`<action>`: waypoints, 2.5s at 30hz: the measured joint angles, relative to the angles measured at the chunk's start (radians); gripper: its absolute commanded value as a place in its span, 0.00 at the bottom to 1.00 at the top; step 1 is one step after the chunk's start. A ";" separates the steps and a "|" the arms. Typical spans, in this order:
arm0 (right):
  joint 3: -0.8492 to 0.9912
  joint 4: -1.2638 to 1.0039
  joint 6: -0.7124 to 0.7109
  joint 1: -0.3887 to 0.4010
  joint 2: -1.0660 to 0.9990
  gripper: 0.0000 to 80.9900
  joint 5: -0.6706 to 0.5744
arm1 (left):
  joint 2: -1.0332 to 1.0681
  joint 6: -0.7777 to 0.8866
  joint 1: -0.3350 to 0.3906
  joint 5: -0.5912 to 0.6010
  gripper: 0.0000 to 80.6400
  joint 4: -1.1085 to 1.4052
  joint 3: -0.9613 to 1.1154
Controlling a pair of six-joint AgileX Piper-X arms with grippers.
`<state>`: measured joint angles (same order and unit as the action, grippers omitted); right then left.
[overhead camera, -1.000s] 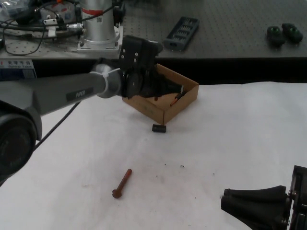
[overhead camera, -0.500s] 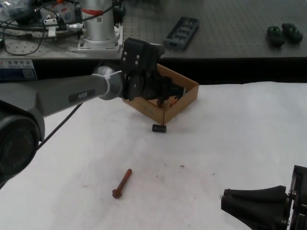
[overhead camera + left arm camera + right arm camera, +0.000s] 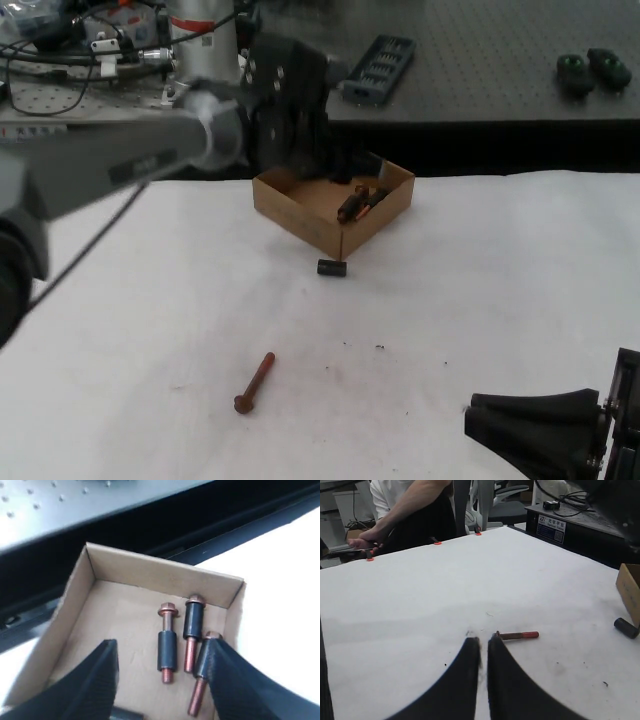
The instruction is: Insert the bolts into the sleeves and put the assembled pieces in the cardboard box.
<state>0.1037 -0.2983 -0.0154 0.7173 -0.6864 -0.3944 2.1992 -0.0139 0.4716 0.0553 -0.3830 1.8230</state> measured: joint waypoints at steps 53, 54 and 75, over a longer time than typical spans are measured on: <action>-0.023 -0.012 0.000 0.000 0.000 0.07 0.046 | -0.334 -0.162 0.001 0.109 0.43 -0.672 -0.408; -0.023 -0.012 0.000 0.000 0.000 0.07 0.046 | -0.338 -0.158 0.001 0.112 0.43 -0.672 -0.408; -0.023 -0.012 0.000 0.000 0.000 0.07 0.046 | -0.340 -0.147 0.001 0.047 0.43 -0.457 -0.572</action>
<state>0.0807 -0.3101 -0.0154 0.7173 -0.6864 -0.3482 1.8591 -0.1604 0.4723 0.1025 -0.8402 1.2508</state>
